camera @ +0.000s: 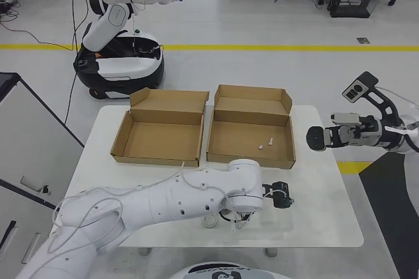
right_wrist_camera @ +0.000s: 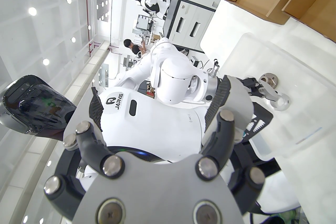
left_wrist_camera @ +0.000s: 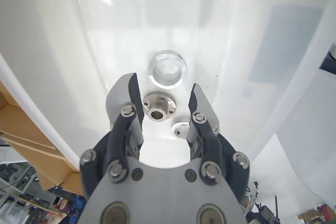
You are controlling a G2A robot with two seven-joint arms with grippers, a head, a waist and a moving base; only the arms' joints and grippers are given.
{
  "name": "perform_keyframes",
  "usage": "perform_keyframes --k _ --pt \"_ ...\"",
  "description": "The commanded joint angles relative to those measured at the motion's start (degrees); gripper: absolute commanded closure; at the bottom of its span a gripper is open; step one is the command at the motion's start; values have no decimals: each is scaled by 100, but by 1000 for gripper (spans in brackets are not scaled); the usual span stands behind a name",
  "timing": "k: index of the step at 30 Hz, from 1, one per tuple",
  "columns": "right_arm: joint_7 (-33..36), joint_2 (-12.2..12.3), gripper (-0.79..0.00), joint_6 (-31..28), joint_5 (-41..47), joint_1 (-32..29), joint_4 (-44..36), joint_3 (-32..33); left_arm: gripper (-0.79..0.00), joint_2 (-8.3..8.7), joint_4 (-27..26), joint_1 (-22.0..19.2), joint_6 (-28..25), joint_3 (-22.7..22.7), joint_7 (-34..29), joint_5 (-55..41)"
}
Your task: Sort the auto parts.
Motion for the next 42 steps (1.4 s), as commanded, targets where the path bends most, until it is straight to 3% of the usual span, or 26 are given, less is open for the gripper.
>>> perform_keyframes --k 1,12,21,31,42 --pt "0 0 -785 0 0 0 0 0 -391 -65 99 21 -44 0 -94 99" --pt "0 0 -785 0 0 0 0 0 -363 -363 539 176 -229 0 -144 318" --pt "0 0 -785 0 0 0 0 0 -292 -527 768 272 -284 0 -142 424" --pt "0 0 -785 0 0 0 0 0 -302 -585 872 346 -302 0 -125 512" --pt "0 0 -785 0 0 0 0 0 -320 -539 931 306 -282 0 -144 504"
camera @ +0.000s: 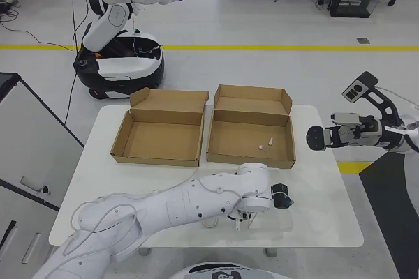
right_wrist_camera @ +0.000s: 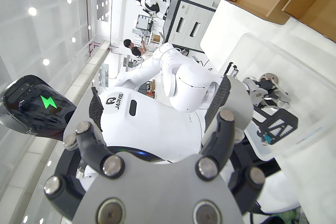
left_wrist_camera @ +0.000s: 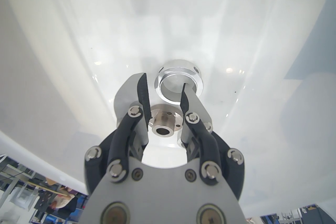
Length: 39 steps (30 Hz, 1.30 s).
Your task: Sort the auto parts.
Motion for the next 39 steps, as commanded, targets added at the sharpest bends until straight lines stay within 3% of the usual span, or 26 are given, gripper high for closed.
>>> perform_keyframes --k 1,25,35,39 --pt "0 0 -785 0 0 0 0 0 -323 8 8 4 0 0 0 17" --pt "0 0 -785 0 0 0 0 0 -332 18 79 88 -1 0 0 97" --pt "0 0 -785 0 0 0 0 0 -277 -12 143 117 -1 0 0 119" --pt "0 0 -785 0 0 0 0 0 -289 -14 147 92 -1 0 0 111"
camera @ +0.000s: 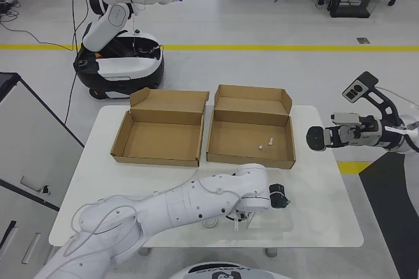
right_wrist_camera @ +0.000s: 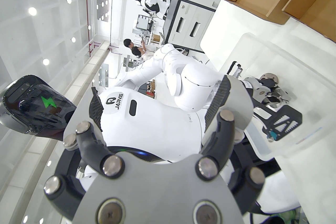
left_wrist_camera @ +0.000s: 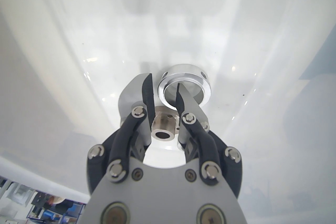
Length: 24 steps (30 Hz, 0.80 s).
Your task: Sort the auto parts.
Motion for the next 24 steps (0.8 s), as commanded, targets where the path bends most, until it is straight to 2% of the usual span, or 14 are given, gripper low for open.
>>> perform_keyframes --k 1,5,7,8,12,16,20,24 --pt "0 0 -785 0 0 0 0 0 -289 0 10 0 0 0 0 -4" --pt "0 0 -785 0 0 0 0 0 -271 -4 54 41 0 0 0 10" --pt "0 0 -785 0 0 0 0 0 -139 -8 62 62 0 0 0 19" --pt "0 0 -785 0 0 0 0 0 0 -9 75 72 0 0 0 -2" --pt "0 0 -785 0 0 0 0 0 0 -8 73 50 -5 0 6 -52" --pt "0 0 -785 0 0 0 0 0 0 44 -48 -182 1 -47 0 -240" --pt "0 0 -785 0 0 0 0 0 0 168 -335 -377 113 -220 0 -363" --pt "0 0 -785 0 0 0 0 0 0 362 -739 -616 285 -374 0 -452"
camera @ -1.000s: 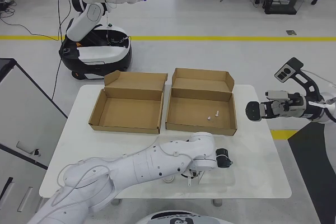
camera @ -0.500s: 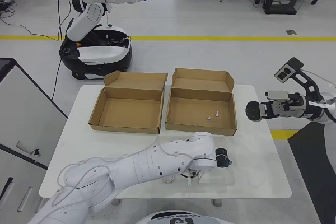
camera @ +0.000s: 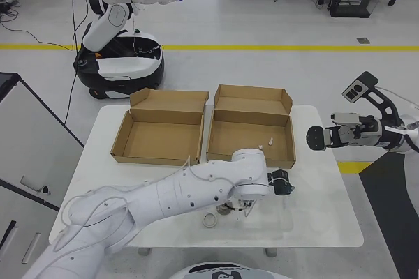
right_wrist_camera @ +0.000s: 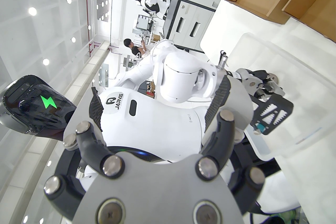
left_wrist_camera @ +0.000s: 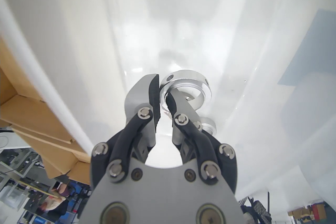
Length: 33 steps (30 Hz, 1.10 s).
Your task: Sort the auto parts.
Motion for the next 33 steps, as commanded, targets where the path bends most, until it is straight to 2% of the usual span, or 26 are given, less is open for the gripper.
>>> perform_keyframes --k 1,8,15,28,30,33 --pt "0 0 -785 0 0 0 0 0 0 110 -200 -133 74 -56 0 -35" --pt "0 0 -785 0 0 0 0 0 0 618 -895 -653 283 -194 0 -401" --pt "0 0 -785 0 0 0 0 0 0 1172 -1580 -1104 497 -140 0 -1232" --pt "0 0 -785 0 0 0 0 0 0 1193 -1614 -1115 482 -140 0 -1288" --pt "0 0 -785 0 0 0 0 0 0 1237 -1444 -896 595 -247 333 -1420" --pt "0 0 -785 0 0 0 0 0 0 1408 -1362 -574 757 -639 646 -1746"
